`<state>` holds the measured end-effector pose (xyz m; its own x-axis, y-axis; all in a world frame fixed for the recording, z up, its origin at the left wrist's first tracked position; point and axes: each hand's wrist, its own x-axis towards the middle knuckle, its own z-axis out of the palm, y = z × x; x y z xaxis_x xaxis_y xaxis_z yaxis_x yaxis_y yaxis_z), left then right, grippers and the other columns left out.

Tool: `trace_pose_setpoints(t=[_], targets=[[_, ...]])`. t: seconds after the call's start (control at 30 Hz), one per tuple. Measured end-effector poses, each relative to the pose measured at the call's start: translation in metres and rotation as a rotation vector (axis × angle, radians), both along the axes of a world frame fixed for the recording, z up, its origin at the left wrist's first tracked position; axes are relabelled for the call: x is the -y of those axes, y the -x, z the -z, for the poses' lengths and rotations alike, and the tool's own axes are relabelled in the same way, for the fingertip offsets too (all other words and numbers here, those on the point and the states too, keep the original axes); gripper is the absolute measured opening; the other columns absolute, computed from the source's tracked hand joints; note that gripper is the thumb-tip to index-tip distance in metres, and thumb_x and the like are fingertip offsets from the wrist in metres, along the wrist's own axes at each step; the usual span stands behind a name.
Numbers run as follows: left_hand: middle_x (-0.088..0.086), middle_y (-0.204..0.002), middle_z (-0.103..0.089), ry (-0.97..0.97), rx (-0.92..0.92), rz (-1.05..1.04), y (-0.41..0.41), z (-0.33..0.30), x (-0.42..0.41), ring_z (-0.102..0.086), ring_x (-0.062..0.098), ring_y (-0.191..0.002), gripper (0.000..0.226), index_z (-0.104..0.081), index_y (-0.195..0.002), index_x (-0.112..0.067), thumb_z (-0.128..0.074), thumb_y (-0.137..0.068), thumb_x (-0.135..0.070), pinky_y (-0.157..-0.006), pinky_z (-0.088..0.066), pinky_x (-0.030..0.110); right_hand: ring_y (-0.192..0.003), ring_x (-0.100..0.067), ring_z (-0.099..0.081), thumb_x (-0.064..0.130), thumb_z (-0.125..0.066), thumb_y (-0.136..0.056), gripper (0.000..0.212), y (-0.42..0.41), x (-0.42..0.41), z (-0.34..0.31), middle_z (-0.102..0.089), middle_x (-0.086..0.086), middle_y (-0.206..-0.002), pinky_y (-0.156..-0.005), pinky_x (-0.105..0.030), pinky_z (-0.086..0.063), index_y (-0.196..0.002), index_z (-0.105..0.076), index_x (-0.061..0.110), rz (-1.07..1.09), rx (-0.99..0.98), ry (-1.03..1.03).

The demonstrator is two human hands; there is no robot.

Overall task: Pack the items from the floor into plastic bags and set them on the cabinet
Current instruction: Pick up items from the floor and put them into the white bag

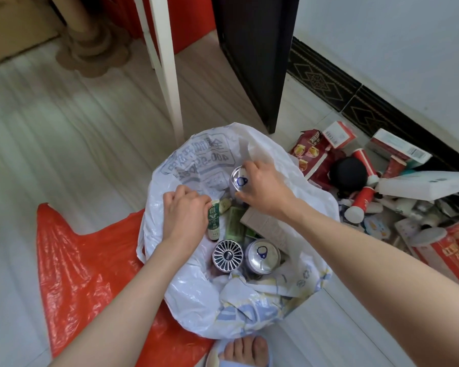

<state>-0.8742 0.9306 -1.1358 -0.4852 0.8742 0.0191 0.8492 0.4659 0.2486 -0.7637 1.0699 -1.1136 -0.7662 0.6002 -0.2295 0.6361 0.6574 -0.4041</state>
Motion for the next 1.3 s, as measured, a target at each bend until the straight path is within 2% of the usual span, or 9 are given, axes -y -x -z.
trace_pose_setpoints(t=[0.1, 0.2, 0.4, 0.47, 0.57, 0.77, 0.87, 1.03, 1.3], targets=[[0.007, -0.090, -0.068, 0.021, -0.040, 0.033, 0.000, 0.003, 0.003, -0.053, 0.030, -0.094, 0.018, -0.070, -0.097, -0.012, -0.060, -0.086, -0.023, -0.079, -0.021, 0.034, -0.115, -0.030, -0.044, 0.028, -0.064, -0.082, 0.053, -0.007, 0.001, 0.008, -0.050, -0.015, -0.125, -0.091, -0.035, -0.037, -0.124, -0.042, 0.005, -0.042, 0.073, -0.060], [0.010, -0.109, -0.063, 0.146, -0.052, 0.121, -0.001, 0.006, 0.012, -0.053, 0.031, -0.106, 0.043, -0.057, -0.119, -0.008, -0.064, -0.082, -0.028, -0.088, -0.020, 0.036, -0.117, -0.031, -0.045, 0.024, -0.062, -0.083, 0.054, -0.010, 0.000, 0.012, -0.049, -0.016, -0.128, -0.093, -0.036, -0.038, -0.128, -0.040, 0.005, -0.050, 0.097, -0.048], [0.004, -0.152, -0.020, 0.381, 0.029, 0.183, -0.009, -0.006, 0.015, -0.008, 0.023, -0.142, 0.056, -0.019, -0.145, -0.020, -0.035, -0.095, -0.042, -0.113, -0.002, 0.044, -0.112, -0.034, -0.048, 0.021, -0.053, -0.089, 0.044, -0.024, 0.009, 0.000, -0.049, -0.015, -0.125, -0.086, -0.040, -0.043, -0.128, -0.043, 0.006, -0.070, 0.019, -0.031], [0.007, -0.150, -0.025, 0.342, 0.066, 0.202, -0.017, -0.016, 0.011, -0.014, 0.027, -0.142, 0.054, -0.025, -0.143, -0.020, -0.030, -0.095, -0.043, -0.113, -0.008, 0.048, -0.116, -0.034, -0.047, 0.018, -0.053, -0.089, 0.047, -0.040, 0.012, -0.018, -0.044, -0.015, -0.134, -0.085, -0.043, -0.047, -0.133, -0.041, 0.007, -0.078, -0.038, -0.010], [0.012, -0.129, -0.053, 0.115, 0.076, 0.324, -0.040, -0.026, 0.001, -0.045, 0.033, -0.125, 0.051, -0.049, -0.127, -0.014, -0.032, -0.087, -0.041, -0.102, -0.035, 0.048, -0.126, -0.023, -0.041, 0.021, -0.052, -0.090, 0.049, -0.077, 0.013, -0.051, -0.041, -0.007, -0.141, -0.101, -0.033, -0.037, -0.137, -0.039, 0.013, -0.028, -0.130, -0.016], [0.008, -0.125, -0.053, -0.133, 0.235, 0.488, -0.112, -0.048, -0.048, -0.045, 0.024, -0.121, 0.040, -0.048, -0.124, -0.013, -0.038, -0.089, -0.030, -0.100, -0.040, 0.039, -0.121, -0.015, -0.044, 0.025, -0.049, -0.092, 0.038, -0.183, -0.008, -0.066, -0.048, 0.001, -0.131, -0.097, -0.024, -0.035, -0.130, -0.047, 0.017, 0.246, -0.102, 0.009], [0.012, -0.122, -0.055, -0.092, 0.260, 0.604, -0.145, -0.042, -0.083, -0.050, 0.028, -0.116, 0.044, -0.050, -0.124, -0.008, -0.040, -0.085, -0.026, -0.098, -0.043, 0.039, -0.117, -0.019, -0.048, 0.021, -0.052, -0.091, 0.035, -0.227, -0.027, -0.043, -0.054, -0.005, -0.127, -0.091, -0.024, -0.034, -0.125, -0.052, 0.015, 0.489, -0.094, 0.087], [0.019, -0.125, -0.053, 0.021, 0.173, 0.680, -0.183, -0.019, -0.138, -0.051, 0.034, -0.115, 0.045, -0.048, -0.129, -0.002, -0.057, -0.086, -0.014, -0.097, -0.041, 0.041, -0.114, -0.025, -0.050, 0.025, -0.059, -0.087, 0.044, -0.274, -0.027, 0.003, -0.053, -0.011, -0.127, -0.091, -0.029, -0.038, -0.128, -0.049, 0.012, 0.624, -0.014, 0.168], [0.013, -0.125, -0.047, 0.272, 0.275, 0.452, -0.230, 0.016, -0.175, -0.045, 0.029, -0.113, 0.053, -0.040, -0.129, -0.010, -0.058, -0.087, -0.036, -0.091, -0.041, 0.038, -0.117, -0.029, -0.046, 0.024, -0.057, -0.088, 0.043, -0.273, -0.014, 0.040, -0.043, -0.010, -0.128, -0.094, -0.034, -0.037, -0.129, -0.047, 0.013, 0.512, 0.038, 0.190]])
